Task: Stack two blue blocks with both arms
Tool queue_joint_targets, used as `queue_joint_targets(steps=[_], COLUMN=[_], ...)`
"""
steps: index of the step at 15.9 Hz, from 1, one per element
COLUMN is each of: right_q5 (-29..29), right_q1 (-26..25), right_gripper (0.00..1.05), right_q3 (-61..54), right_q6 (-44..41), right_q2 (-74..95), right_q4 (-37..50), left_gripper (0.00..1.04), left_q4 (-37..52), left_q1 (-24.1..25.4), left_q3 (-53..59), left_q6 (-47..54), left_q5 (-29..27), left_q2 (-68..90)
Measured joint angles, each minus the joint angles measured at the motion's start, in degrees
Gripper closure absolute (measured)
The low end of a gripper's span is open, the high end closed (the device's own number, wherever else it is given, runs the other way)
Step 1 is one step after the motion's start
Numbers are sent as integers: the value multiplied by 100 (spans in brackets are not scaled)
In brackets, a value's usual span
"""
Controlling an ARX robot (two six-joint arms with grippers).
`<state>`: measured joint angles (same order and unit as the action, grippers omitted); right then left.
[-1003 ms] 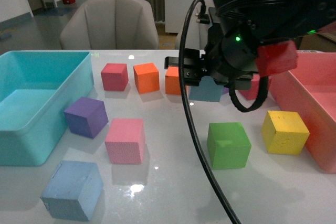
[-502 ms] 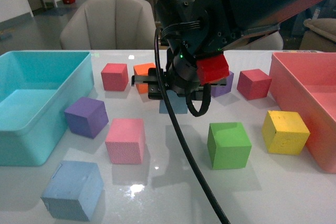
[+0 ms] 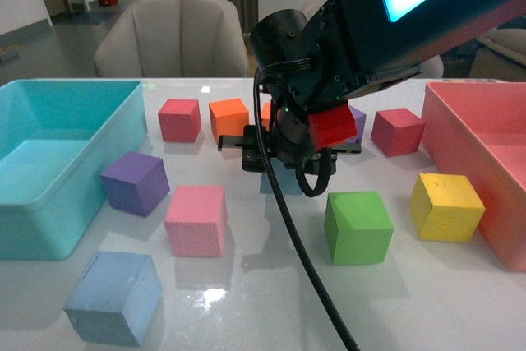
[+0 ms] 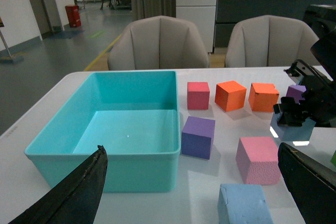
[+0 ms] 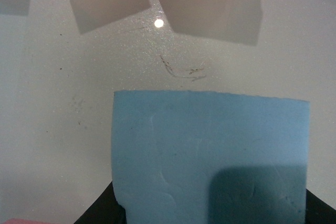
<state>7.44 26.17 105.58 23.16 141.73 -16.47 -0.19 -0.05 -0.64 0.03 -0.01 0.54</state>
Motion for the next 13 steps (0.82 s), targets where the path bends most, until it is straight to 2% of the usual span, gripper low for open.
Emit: queue_joint_targets(steps=[3, 4, 7, 8, 9, 13], right_q5=[15, 17, 33, 33, 31, 11], right_q1=[-31, -31, -31, -31, -31, -70], right_gripper=[56, 49, 11, 5, 8, 6], right_q3=[2, 2, 0, -7, -35, -487], right_q6=[42, 42, 55, 59, 59, 63], right_q2=[52, 70, 74, 74, 68, -396], right_q4=[-125, -144, -111, -101, -90, 142], left_gripper=[7, 7, 7, 7, 7, 7], left_q4=[0, 0, 0, 0, 0, 0], left_q1=[0, 0, 0, 0, 0, 0], left_q3=[0, 0, 0, 0, 0, 0], left_q6=[0, -2, 0, 0, -2, 0], left_q5=[0, 0, 0, 0, 0, 0], left_q2=[0, 0, 0, 0, 0, 0])
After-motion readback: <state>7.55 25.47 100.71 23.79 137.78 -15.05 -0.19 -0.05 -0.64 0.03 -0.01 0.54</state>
